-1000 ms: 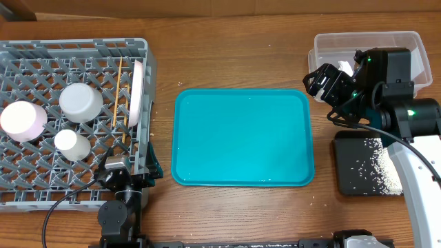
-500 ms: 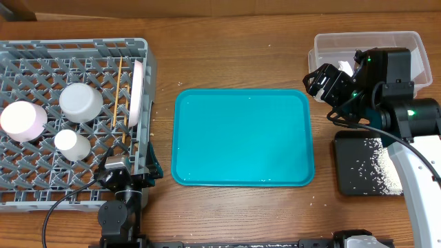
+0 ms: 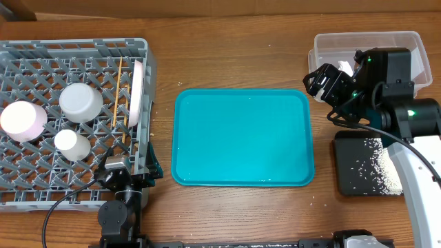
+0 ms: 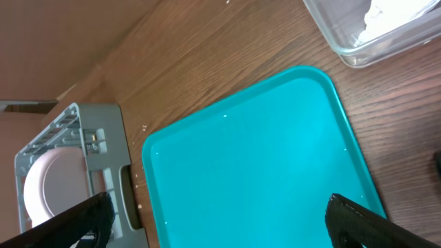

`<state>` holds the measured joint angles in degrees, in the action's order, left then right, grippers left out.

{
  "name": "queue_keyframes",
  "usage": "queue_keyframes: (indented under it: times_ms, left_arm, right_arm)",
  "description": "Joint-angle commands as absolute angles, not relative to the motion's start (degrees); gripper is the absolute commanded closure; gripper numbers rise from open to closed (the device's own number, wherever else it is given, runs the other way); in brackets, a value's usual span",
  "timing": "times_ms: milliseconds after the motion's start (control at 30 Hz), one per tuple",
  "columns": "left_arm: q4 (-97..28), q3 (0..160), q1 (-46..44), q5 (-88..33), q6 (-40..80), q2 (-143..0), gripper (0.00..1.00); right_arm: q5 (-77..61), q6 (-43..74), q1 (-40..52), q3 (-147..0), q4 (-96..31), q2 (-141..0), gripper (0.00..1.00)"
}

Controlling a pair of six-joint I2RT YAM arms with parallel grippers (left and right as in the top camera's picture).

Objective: Sort waste into correct bins and load items into the dishwasher

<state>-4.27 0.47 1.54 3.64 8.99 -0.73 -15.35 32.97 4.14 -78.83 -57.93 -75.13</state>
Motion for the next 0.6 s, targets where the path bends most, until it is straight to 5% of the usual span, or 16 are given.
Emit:
queue_keyframes:
  times_ms: [0, 233, 567]
  left_arm:
    - [-4.23, 0.27, 1.85, 2.98, 8.12, -0.21, 0.0]
    - [-4.23, 0.27, 1.85, 2.98, 8.12, -0.21, 0.0]
    - [-4.23, 0.27, 1.85, 2.98, 8.12, -0.21, 0.0]
  right_arm:
    - [-11.03, 32.53, 4.03, -79.15, -58.74, -70.63, 0.0]
    - [1.74, 32.51, 4.1, -72.95, -59.48, -59.9, 0.0]
    - [-0.4, 28.95, 4.1, -40.91, -38.22, -32.75, 0.0]
